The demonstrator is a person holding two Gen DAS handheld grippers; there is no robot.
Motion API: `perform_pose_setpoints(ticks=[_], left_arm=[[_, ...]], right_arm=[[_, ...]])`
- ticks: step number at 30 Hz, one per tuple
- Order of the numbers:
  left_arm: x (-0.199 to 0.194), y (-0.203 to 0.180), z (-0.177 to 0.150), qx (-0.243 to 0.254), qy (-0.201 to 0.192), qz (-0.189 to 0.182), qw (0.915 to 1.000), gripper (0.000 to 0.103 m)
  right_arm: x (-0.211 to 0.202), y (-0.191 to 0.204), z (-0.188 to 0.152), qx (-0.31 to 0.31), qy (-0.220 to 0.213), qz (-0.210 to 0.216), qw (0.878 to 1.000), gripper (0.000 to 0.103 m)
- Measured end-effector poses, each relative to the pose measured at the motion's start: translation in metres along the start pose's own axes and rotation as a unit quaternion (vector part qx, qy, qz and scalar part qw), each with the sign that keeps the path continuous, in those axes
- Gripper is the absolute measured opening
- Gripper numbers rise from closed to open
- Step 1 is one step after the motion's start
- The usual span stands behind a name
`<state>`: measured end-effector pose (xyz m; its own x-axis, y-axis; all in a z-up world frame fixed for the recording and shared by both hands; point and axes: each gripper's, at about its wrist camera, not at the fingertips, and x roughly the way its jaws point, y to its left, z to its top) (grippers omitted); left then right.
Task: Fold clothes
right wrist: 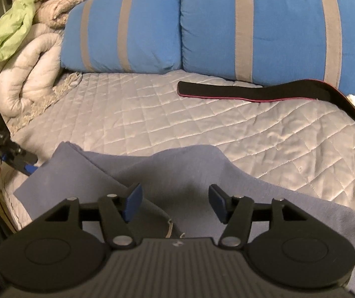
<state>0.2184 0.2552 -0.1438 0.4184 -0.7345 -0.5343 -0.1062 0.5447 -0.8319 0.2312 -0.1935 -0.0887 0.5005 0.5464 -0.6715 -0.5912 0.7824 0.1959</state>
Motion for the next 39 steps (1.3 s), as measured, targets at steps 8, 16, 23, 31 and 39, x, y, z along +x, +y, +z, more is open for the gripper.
perform_pose_setpoints(ticks=[8,16,23,31,39], left_arm=[[0.026,-0.005,0.005,0.022,0.036,-0.019,0.9989,0.047],[0.024,-0.024,-0.005,0.061,0.016,0.044,0.9971,0.011],[0.008,-0.049,-0.005,0.099,-0.009,0.106,0.9893,0.010],[-0.053,-0.054,0.011,0.111,-0.033,0.187,0.9755,0.010],[-0.173,-0.089,0.037,0.118,-0.100,0.374,0.9145,0.010]], right_arm=[[0.000,0.001,-0.002,-0.006,-0.001,-0.006,1.000,0.073],[0.006,-0.003,-0.004,-0.006,0.010,-0.024,1.000,0.073],[0.004,-0.001,0.000,-0.003,0.005,-0.029,1.000,0.073],[-0.004,0.004,0.007,-0.002,-0.010,-0.014,1.000,0.073],[-0.010,0.020,0.013,-0.022,-0.019,0.021,0.999,0.074]])
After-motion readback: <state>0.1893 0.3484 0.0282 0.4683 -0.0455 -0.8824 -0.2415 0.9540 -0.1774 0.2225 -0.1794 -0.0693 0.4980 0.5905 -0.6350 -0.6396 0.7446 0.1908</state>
